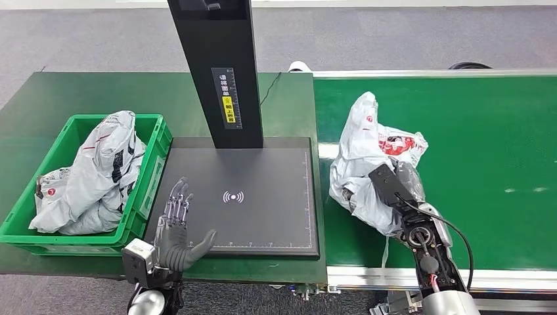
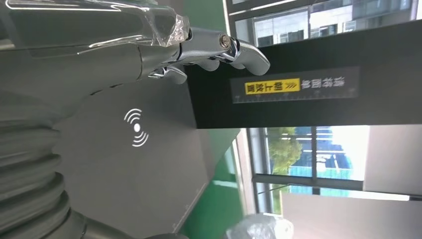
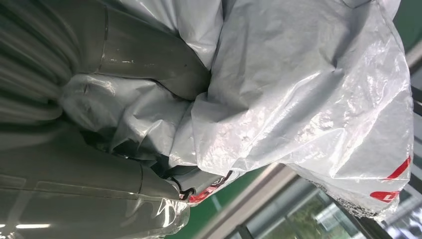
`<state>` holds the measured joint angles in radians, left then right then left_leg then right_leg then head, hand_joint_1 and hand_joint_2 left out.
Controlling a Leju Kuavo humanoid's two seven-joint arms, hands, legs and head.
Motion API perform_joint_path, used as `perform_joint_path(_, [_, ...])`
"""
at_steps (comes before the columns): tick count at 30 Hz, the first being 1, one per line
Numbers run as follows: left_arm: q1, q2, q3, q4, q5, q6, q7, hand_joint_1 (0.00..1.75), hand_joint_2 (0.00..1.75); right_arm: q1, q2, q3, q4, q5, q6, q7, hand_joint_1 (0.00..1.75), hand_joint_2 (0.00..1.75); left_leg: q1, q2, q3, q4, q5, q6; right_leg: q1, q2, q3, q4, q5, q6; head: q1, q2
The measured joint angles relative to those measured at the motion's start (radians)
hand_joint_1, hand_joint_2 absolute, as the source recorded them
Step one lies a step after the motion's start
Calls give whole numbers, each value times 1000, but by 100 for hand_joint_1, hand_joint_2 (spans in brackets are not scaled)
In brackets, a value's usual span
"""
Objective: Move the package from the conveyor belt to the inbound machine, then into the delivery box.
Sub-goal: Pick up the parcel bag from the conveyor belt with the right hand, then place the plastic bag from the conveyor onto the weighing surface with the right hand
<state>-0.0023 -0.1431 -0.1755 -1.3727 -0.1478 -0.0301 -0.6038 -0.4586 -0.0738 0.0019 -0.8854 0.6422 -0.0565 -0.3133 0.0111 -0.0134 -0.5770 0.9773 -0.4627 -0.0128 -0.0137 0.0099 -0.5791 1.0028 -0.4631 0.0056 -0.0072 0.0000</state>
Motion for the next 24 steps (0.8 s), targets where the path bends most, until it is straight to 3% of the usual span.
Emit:
perform_joint_path(15, [9,0,0,-38,-5,15,-14,0,175,40,18,-34,-125,-27,-16,-19,175,175,0,0,0,0,0,0,0,0,0,0,0,0,0,0])
perform_joint_path(21, [14,-3,0,-75,-75,212,-83,0,175,76,45,-44,-256,-148,-40,-151,175,175,0,0,0,0,0,0,0,0,0,0,0,0,0,0])
perform_joint_path(24, [13,0,-6,-103,-37,244,-96,0,175,90,59,-7,-337,-140,1,-242,175,175,0,1,0,0,0,0,0,1,0,0,0,0,0,0])
